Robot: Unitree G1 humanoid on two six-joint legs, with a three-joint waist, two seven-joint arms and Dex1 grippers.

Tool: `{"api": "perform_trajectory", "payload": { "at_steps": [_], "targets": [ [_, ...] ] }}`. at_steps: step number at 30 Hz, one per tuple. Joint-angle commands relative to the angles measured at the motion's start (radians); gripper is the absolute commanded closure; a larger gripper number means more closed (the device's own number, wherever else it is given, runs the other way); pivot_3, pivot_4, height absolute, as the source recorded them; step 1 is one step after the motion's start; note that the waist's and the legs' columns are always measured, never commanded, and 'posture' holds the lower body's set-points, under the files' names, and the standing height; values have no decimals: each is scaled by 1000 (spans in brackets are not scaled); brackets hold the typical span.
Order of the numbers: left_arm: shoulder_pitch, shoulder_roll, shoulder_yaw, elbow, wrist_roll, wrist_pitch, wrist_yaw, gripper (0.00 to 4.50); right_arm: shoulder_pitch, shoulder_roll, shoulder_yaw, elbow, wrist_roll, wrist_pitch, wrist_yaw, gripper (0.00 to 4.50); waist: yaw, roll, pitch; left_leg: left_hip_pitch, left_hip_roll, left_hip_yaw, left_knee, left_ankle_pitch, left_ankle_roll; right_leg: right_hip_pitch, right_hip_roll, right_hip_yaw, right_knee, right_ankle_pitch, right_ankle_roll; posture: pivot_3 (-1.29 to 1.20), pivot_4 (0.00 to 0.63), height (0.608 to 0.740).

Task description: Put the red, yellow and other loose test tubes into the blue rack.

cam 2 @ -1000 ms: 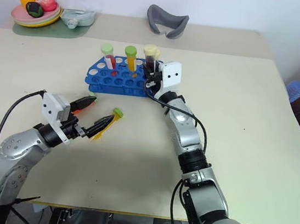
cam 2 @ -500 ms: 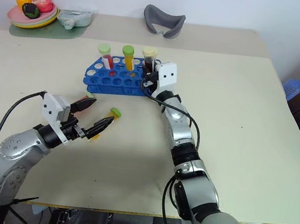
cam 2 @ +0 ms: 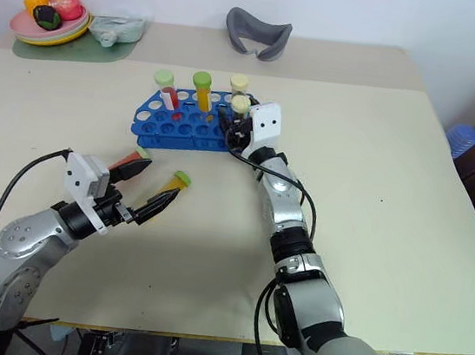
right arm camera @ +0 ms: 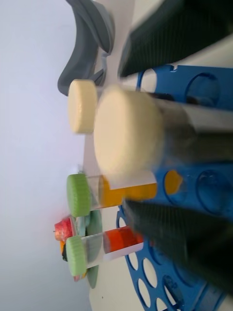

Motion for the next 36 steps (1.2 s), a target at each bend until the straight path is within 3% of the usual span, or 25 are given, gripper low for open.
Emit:
{"api": "perform_trajectory", "payload": {
  "at_steps": [1,4,9,14,18,22,26,30,36],
  "targets": [
    [-5,2,4,-16,5,-19,2,0,1,-5,-4,-120,-12,-16,1,27,0,0,0,0,0,0,0,0,0,0,0,0,0,0,0,0,150,740],
    [-23,11,15,-35,9,10,31,0,40,-35,-1,-257,3,43,30,27,1,0,0,0,0,0,0,0,0,0,0,0,0,0,0,0,150,740],
    [-138,96,18,-106,-9,213,114,0,156,-185,14,-569,49,237,169,27,10,0,0,0,0,-1,1,0,0,1,0,0,0,0,0,0,150,740],
    [-301,185,3,-173,-92,503,177,0,270,-434,21,-815,154,455,409,27,10,0,0,0,-1,-1,1,0,0,2,0,0,0,0,0,0,150,740],
    [-431,291,-93,-179,-103,760,191,0,328,-592,-3,-937,236,573,544,27,-2,0,0,1,-1,-1,1,0,1,2,1,0,0,0,0,0,150,740],
    [-760,315,-242,-50,-177,1175,196,0,366,-732,-19,-1034,301,639,678,27,10,-2,2,2,-1,-3,4,0,1,5,1,-1,0,0,0,0,150,740],
    [-920,406,-407,164,-310,1230,217,0,359,-755,-18,-1057,324,664,700,27,0,-2,2,2,-1,-3,8,-4,7,9,1,-1,-3,0,1,0,150,740],
    [-1042,365,-520,360,-437,1230,312,0,354,-749,-7,-1056,321,665,711,27,8,-3,3,1,-1,-5,8,-4,7,8,1,-2,-2,0,1,0,150,740],
    [-1150,317,-672,458,-571,1230,488,0,376,-746,5,-1093,321,669,713,27,21,-3,3,0,-2,-4,10,-4,6,7,0,-2,-3,0,1,0,150,740]
  ]
}}
